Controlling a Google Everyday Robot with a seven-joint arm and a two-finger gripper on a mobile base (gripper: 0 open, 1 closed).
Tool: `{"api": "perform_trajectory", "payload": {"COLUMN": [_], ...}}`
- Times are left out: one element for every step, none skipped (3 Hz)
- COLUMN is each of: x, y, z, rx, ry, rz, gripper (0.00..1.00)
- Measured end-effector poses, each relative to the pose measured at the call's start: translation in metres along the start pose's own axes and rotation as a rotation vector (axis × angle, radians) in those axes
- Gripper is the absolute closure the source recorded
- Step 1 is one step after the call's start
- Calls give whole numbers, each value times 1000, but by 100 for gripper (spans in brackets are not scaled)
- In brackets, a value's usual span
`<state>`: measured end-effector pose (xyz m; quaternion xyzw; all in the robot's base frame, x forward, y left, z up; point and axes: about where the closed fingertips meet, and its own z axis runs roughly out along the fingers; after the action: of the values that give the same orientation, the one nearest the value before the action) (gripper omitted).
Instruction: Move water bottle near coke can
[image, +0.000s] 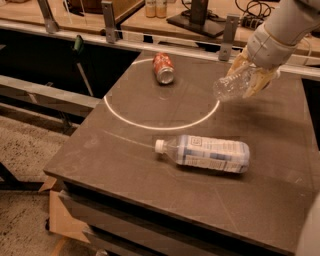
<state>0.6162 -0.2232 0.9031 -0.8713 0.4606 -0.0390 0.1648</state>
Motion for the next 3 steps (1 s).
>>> {"api": "perform_trajectory", "payload": {"x": [-15, -23, -28], "y": [-12, -35, -63], "z": [-22, -25, -19], "rx": [114, 203, 252], "ry": [99, 175, 205], "rz": [-39, -84, -126], "gripper": [100, 100, 100]}}
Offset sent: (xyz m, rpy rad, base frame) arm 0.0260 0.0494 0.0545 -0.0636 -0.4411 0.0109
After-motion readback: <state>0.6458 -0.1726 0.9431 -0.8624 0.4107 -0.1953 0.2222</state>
